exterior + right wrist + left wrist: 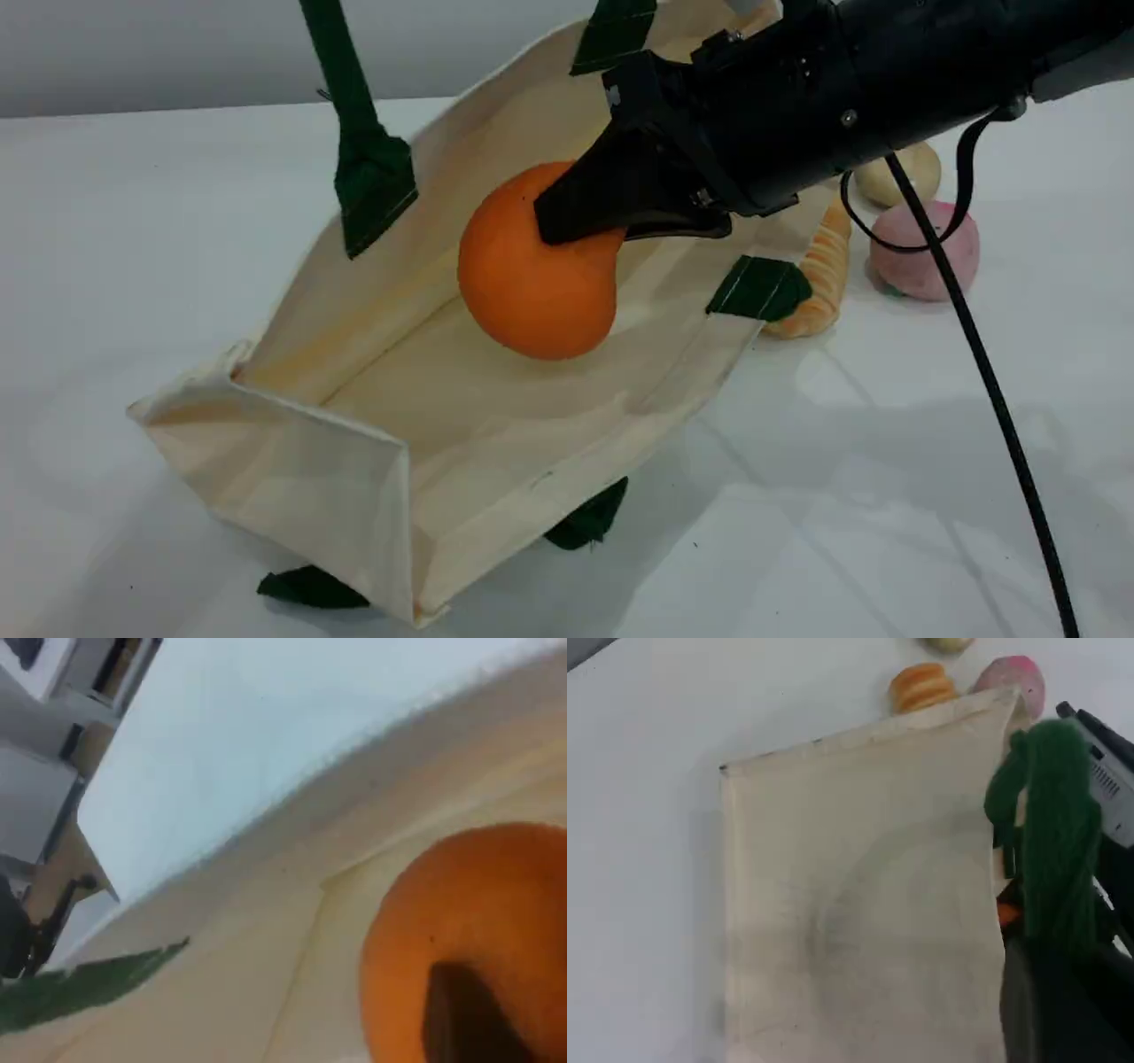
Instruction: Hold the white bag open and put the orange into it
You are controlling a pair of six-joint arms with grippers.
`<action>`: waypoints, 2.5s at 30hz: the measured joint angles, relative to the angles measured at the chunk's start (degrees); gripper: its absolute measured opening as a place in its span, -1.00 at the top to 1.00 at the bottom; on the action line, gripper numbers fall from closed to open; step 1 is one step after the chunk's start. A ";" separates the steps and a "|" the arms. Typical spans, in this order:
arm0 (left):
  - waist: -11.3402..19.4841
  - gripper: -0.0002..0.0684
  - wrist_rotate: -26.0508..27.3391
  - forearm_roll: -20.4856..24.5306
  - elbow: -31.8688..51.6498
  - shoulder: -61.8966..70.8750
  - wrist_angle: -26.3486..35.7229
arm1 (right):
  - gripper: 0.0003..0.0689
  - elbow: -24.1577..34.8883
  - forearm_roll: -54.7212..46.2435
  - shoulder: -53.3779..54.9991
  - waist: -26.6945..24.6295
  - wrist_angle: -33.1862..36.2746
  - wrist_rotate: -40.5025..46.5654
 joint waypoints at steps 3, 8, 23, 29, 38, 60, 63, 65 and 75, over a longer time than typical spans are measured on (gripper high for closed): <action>0.00 0.79 0.00 0.00 0.00 0.00 0.00 | 0.09 0.00 0.00 -0.12 0.00 2.66 0.00; 0.00 0.79 0.12 0.00 0.00 0.00 0.00 | -0.51 -0.20 0.03 -0.26 0.00 5.14 0.05; 0.00 0.79 -0.02 0.00 0.00 0.05 -0.06 | -0.32 -0.45 -10.88 -7.16 -5.22 2.97 6.01; 0.00 0.79 0.04 -0.04 0.00 0.05 -0.06 | 0.14 -0.45 -23.09 -7.86 -11.78 6.62 16.01; 0.00 0.79 0.18 -0.11 0.00 0.05 -0.28 | 0.96 -0.45 -25.95 -12.27 -23.08 16.00 16.49; 0.00 -0.44 3.59 0.08 4.12 -0.06 4.22 | 0.98 -0.45 -44.99 -36.33 -24.27 11.11 32.63; 0.00 -0.46 0.92 -1.15 4.12 -1.46 4.22 | 0.98 -0.45 -51.07 -42.26 -24.27 11.16 38.01; 0.00 -0.43 0.22 -2.56 4.12 -2.83 4.22 | 0.98 -0.45 -55.37 -47.02 -24.27 10.54 41.88; 0.00 -0.01 -5.64 -2.93 7.73 -14.20 1.65 | 0.97 -0.45 -72.80 -73.72 -24.27 11.36 62.63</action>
